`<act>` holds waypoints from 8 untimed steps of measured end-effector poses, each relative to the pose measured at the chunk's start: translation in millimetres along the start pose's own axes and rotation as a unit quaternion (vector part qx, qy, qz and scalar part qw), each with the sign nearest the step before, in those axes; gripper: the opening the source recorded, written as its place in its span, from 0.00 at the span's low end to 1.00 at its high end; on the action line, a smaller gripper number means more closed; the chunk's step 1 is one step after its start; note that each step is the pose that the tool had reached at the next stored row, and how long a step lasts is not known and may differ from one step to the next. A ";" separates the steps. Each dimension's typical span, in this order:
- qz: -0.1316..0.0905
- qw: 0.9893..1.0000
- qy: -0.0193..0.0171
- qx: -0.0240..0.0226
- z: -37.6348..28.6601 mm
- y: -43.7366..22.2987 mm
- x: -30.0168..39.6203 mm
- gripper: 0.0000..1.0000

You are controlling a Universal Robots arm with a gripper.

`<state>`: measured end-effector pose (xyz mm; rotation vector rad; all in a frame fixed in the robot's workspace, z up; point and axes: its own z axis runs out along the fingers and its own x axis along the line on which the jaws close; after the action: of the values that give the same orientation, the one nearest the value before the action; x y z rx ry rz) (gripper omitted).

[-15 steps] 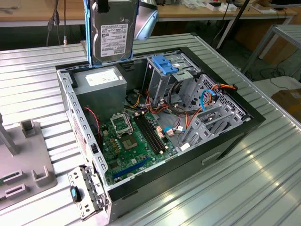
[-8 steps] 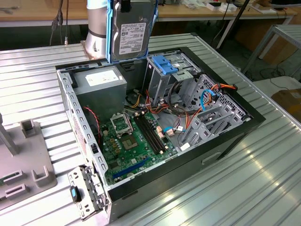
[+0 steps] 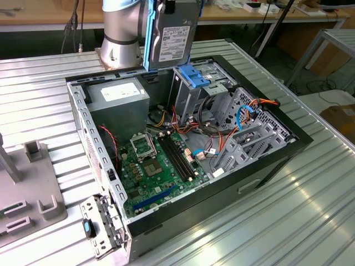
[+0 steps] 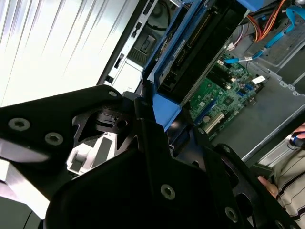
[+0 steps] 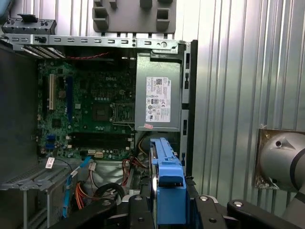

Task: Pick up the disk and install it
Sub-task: 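Pick up the disk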

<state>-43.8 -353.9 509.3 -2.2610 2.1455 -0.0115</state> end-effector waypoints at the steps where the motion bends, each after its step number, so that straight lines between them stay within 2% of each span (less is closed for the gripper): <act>1: 0.000 1.000 0.000 0.000 0.1 -5.4 0.3 0.36; 5: 0.000 1.000 0.000 0.000 0.4 -14.5 0.8 0.36; 8: 0.000 1.000 0.000 0.000 0.4 -14.8 0.8 0.36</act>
<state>-29.0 -354.0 509.3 -2.2608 2.1456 -0.0114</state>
